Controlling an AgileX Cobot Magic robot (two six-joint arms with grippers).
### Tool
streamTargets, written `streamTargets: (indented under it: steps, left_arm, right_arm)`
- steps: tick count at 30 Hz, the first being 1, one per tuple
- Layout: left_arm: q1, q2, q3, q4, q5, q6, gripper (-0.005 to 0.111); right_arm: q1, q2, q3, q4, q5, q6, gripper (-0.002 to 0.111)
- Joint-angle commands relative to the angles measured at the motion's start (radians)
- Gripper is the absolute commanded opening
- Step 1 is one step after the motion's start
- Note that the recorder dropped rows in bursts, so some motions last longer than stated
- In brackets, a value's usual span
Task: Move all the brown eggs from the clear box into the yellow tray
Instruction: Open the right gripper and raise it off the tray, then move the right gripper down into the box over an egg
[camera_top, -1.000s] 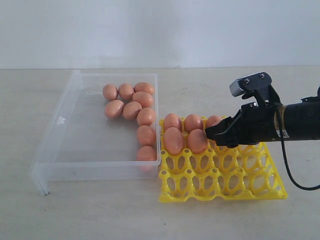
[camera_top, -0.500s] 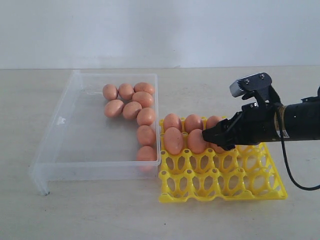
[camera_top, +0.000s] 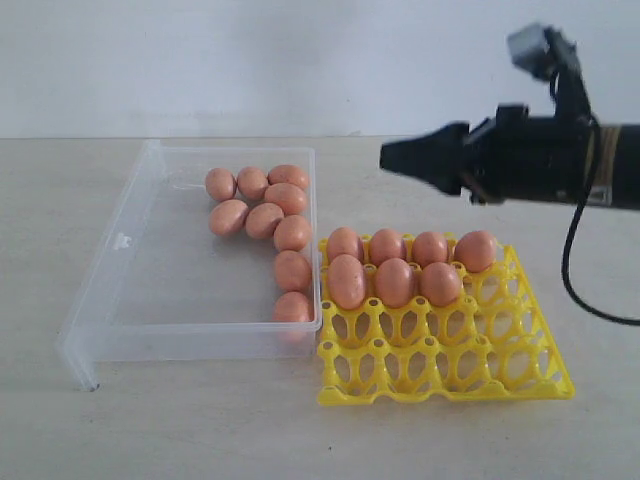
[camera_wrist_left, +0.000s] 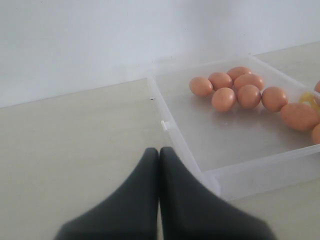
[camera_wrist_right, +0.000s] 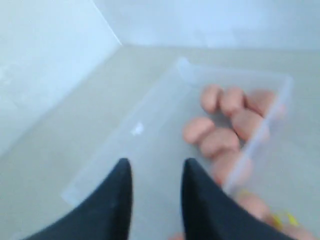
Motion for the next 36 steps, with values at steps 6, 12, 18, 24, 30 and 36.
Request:
streamTargets:
  steps: [6, 12, 18, 24, 30, 36]
  left_arm:
    - [-0.002, -0.002, 0.003, -0.007, -0.017, -0.009, -0.004]
    - [-0.002, -0.002, 0.003, -0.007, -0.017, -0.009, -0.004]
    - [-0.002, -0.002, 0.003, -0.007, -0.017, -0.009, -0.004]
    - [-0.002, -0.002, 0.003, -0.007, -0.017, -0.009, -0.004]
    - [-0.002, -0.002, 0.003, -0.007, -0.017, -0.009, -0.004]
    - [-0.002, -0.002, 0.003, -0.007, -0.017, -0.009, -0.004]
  right_arm:
    - [0.014, -0.193, -0.319, -0.023, 0.057, 0.104, 0.0]
    - [0.281, -0.18, -0.52, -0.499, 0.332, 0.153, 0.0]
    - [0.583, -0.082, -0.518, -0.499, 0.844, -0.007, 0.0]
    - [0.771, 0.135, -0.536, -0.38, 1.523, -0.687, 0.0]
    - [0.803, 0.288, -0.754, 0.532, 1.742, -1.24, 0.0]
    - [0.707, 0.408, -1.032, 1.158, 1.877, -1.349, 0.0]
